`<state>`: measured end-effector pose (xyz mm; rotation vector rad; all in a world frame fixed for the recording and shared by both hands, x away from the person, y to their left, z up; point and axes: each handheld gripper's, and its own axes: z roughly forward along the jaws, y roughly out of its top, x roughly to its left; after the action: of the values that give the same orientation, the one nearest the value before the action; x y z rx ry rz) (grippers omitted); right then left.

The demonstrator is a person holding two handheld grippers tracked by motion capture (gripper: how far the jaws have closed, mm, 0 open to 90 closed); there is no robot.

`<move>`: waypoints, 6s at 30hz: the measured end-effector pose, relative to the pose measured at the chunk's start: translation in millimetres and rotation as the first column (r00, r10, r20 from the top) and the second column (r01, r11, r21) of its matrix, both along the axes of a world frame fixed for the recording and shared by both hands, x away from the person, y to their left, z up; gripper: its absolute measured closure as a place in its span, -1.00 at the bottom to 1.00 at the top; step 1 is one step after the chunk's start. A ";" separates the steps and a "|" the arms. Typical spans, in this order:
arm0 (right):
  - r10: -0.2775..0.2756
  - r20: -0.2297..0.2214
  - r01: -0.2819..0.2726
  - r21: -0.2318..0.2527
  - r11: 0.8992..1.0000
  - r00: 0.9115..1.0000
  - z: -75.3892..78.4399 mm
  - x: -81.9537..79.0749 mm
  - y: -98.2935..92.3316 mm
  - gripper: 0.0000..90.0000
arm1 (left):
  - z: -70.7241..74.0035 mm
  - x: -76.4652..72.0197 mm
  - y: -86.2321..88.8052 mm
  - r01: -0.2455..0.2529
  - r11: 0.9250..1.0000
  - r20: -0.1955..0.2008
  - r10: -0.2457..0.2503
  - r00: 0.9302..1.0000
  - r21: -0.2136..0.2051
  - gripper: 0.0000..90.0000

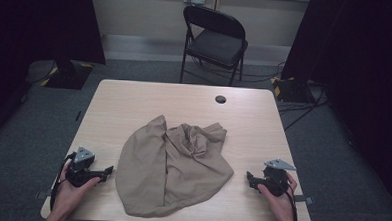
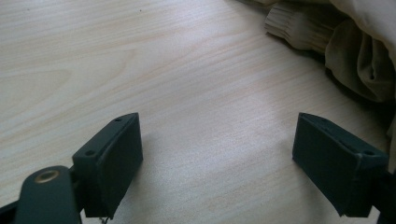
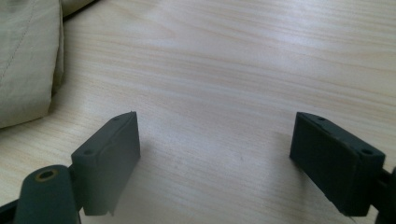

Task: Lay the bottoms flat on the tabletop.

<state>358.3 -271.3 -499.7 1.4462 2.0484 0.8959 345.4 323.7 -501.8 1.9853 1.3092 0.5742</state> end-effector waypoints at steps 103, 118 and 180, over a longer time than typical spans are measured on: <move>0.285 -0.023 -0.275 0.210 0.938 0.958 0.0 60.6 114.8 0.97 | 3.0 69.7 -88.0 0.206 0.933 -0.077 -0.238 0.968 -0.294 0.94; 0.291 0.082 -0.302 0.196 0.933 0.953 43.8 50.0 100.9 0.96 | 31.1 60.6 -79.2 0.226 0.931 0.008 -0.233 0.972 -0.286 0.94; 0.149 -0.043 -0.142 0.142 0.980 0.988 7.3 34.3 54.3 -0.17 | 45.2 -39.1 -28.2 0.289 0.917 0.009 -0.298 0.955 -0.276 0.58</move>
<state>392.7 -217.0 -492.5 1.4189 2.1932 1.0888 306.3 295.6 -456.7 1.9138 1.0182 0.2036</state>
